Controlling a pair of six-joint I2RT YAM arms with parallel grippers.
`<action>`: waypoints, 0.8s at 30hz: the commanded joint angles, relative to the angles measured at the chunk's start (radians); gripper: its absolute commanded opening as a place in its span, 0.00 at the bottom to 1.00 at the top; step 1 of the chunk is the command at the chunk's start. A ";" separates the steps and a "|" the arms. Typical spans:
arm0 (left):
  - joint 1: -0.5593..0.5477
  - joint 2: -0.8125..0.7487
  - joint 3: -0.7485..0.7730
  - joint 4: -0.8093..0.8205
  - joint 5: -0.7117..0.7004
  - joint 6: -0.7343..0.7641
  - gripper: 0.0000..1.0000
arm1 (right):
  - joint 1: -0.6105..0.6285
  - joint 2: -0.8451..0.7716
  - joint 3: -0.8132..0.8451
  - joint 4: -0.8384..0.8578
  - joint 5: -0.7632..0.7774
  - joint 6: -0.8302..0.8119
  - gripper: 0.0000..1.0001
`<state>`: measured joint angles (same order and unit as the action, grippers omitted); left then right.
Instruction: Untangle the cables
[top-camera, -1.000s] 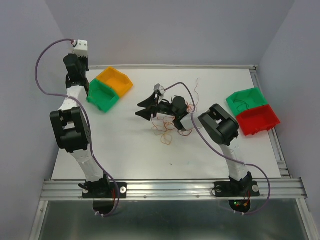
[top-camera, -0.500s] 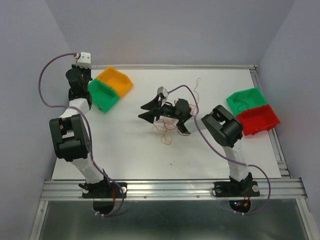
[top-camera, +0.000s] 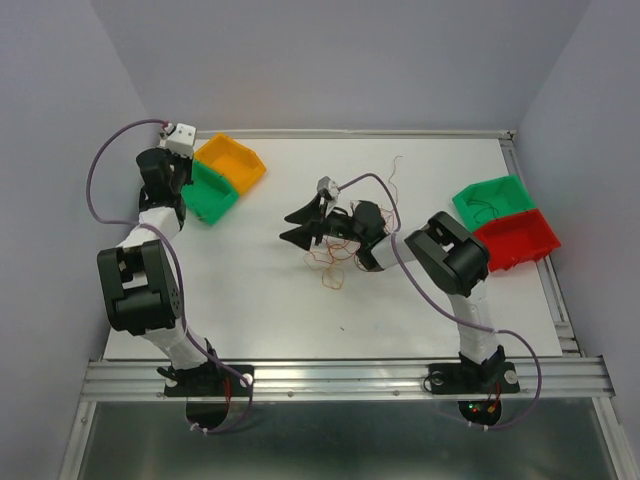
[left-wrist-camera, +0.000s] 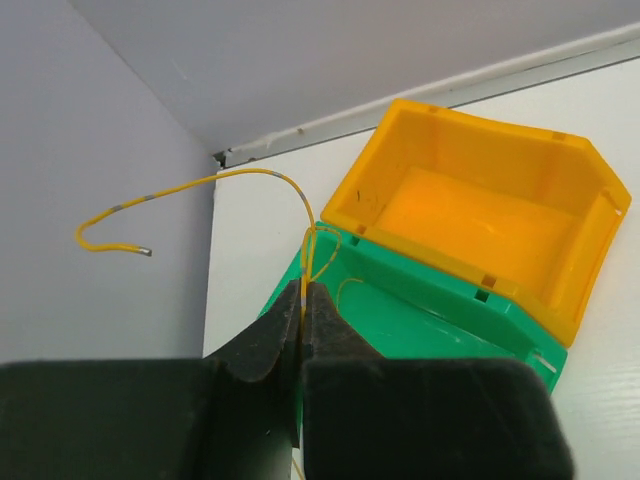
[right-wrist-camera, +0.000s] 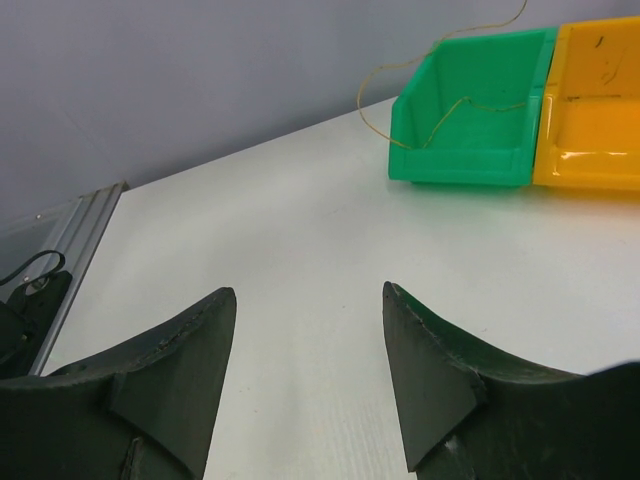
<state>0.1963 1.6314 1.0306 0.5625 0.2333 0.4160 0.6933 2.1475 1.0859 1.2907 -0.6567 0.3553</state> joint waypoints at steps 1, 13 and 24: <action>-0.001 0.041 0.088 -0.162 0.017 0.030 0.00 | 0.000 -0.058 -0.032 0.160 0.011 -0.012 0.66; -0.003 0.169 0.290 -0.561 0.010 0.207 0.00 | -0.005 -0.069 -0.052 0.167 0.008 -0.006 0.66; -0.005 0.405 0.635 -1.001 0.086 0.431 0.00 | -0.005 -0.069 -0.066 0.173 0.005 0.001 0.66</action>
<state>0.1959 1.9640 1.5368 -0.2104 0.2813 0.7403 0.6933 2.1246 1.0435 1.2915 -0.6540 0.3592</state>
